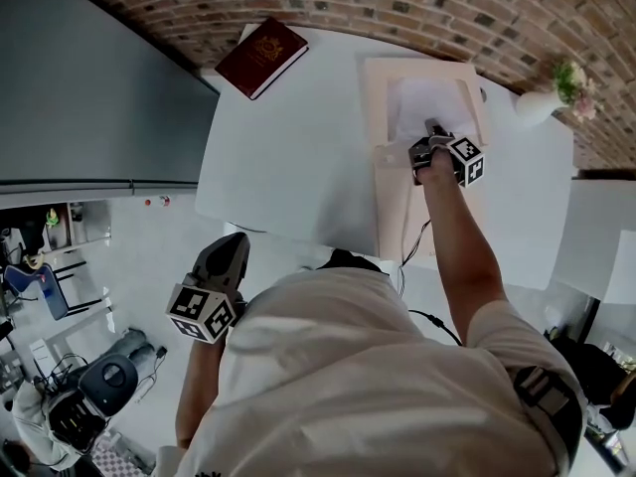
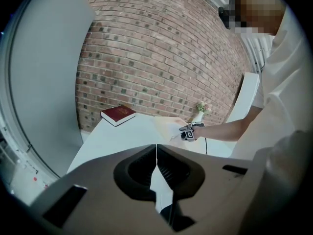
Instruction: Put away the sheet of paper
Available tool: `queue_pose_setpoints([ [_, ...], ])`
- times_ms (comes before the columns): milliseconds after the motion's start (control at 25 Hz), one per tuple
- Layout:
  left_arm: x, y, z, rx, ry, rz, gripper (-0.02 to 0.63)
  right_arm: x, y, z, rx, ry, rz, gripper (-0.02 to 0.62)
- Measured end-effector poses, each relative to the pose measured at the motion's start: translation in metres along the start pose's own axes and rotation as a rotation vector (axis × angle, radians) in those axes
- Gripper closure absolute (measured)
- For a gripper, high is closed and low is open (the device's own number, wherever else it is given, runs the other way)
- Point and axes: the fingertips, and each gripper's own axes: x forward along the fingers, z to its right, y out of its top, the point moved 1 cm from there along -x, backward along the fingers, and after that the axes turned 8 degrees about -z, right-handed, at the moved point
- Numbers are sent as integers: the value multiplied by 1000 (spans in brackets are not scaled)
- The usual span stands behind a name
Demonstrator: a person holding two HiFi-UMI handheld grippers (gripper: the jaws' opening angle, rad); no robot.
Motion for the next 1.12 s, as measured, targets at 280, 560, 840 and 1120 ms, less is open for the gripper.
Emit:
queue_pose_setpoints([
  [280,-10,-9,-8,-29,2,13,581,11,-16,-2,-123,-52,-135,449],
  [560,-20,-23,-13,-56,-5,32,581,13,-29,2,-361,-214,-385,383],
  [840,-31,-36,-12,-76,-12,59,581,0,-35,2,-524,-311,-533,367],
  [1120,-42,-49,-11,-79,-29,76,581,-17,-49,3,-540,-317,-561,364],
])
